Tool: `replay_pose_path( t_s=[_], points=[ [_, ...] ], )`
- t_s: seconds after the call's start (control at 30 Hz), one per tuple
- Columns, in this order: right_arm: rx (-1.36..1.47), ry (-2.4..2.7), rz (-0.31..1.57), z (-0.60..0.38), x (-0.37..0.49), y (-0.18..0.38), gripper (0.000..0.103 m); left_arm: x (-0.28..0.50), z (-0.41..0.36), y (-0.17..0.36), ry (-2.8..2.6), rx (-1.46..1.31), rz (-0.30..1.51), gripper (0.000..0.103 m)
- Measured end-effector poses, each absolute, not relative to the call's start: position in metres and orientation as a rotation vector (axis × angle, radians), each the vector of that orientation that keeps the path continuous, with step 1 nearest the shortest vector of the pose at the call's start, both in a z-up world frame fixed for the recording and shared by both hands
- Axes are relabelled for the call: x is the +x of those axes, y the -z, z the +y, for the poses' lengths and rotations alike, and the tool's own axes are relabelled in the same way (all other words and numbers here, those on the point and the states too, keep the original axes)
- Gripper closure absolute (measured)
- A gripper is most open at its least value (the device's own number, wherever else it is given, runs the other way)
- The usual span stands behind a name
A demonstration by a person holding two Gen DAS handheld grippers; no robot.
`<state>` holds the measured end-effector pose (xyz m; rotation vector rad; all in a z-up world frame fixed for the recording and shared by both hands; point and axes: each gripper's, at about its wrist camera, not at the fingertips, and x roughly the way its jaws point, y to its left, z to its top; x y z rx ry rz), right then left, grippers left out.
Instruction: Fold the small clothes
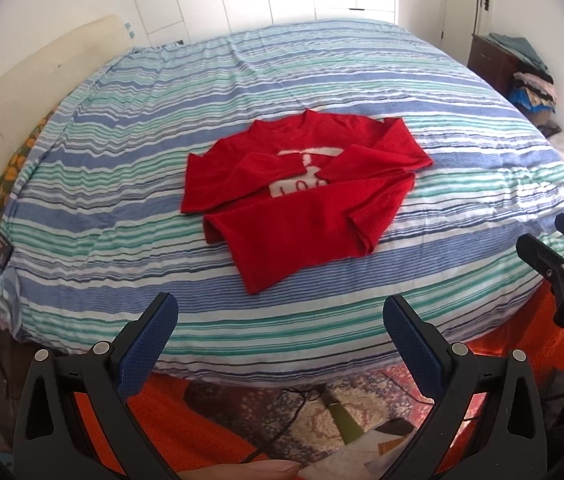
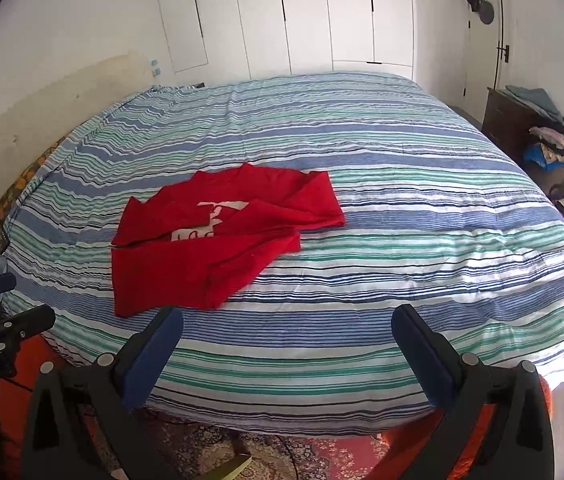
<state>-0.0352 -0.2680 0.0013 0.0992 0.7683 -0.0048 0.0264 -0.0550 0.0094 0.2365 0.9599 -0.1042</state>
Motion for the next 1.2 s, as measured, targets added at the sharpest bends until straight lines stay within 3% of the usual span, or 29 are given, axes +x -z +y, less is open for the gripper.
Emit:
replay_pose_path(
  t_s=[0.27,0.6,0.93,1.2],
  points=[
    [0.199,-0.014,0.882,-0.287,-0.038,0.037,0.000,0.020,-0.076,0.010,0.133,0.284,1.007,0.001],
    [0.269,0.132,0.798,-0.328,-0.057,0.022,0.000,0.029,-0.116,0.006,0.222,0.363,0.968,0.001],
    [0.072,-0.006,0.812,-0.277,-0.023,0.003,0.000,0.027,-0.041,0.001,0.087,0.148,0.963,0.001],
    [0.095,-0.154,0.883,-0.223,-0.015,0.029,0.000,0.009,-0.006,0.021,0.015,0.144,1.036,0.001]
  ],
)
